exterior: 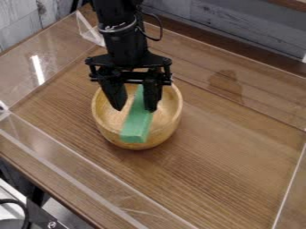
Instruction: Put the green block in the brown bowl
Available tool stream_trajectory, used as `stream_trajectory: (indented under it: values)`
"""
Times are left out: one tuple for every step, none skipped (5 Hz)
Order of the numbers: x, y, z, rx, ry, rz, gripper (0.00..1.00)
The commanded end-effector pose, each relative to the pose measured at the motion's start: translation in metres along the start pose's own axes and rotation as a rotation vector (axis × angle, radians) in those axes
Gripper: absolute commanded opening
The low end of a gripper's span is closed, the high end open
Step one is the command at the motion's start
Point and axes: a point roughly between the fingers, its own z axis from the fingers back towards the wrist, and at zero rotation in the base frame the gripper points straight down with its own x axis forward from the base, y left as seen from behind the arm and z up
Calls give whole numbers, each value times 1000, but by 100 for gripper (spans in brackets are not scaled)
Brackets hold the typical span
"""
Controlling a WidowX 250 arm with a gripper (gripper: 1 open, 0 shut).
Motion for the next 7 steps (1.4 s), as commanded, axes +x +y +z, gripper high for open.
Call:
stream_trajectory:
  values:
    - [5, -4, 10, -4, -43, -18, 100]
    - [6, -5, 11, -10, -41, -18, 100]
    - [7, -6, 11, -16, -40, -18, 100]
    - [8, -7, 12, -22, -38, -18, 100]
    - [9, -8, 12, -27, -37, -17, 100]
    - [10, -9, 13, -33, -36, -17, 100]
    - [12, -10, 14, -40, -36, -16, 100]
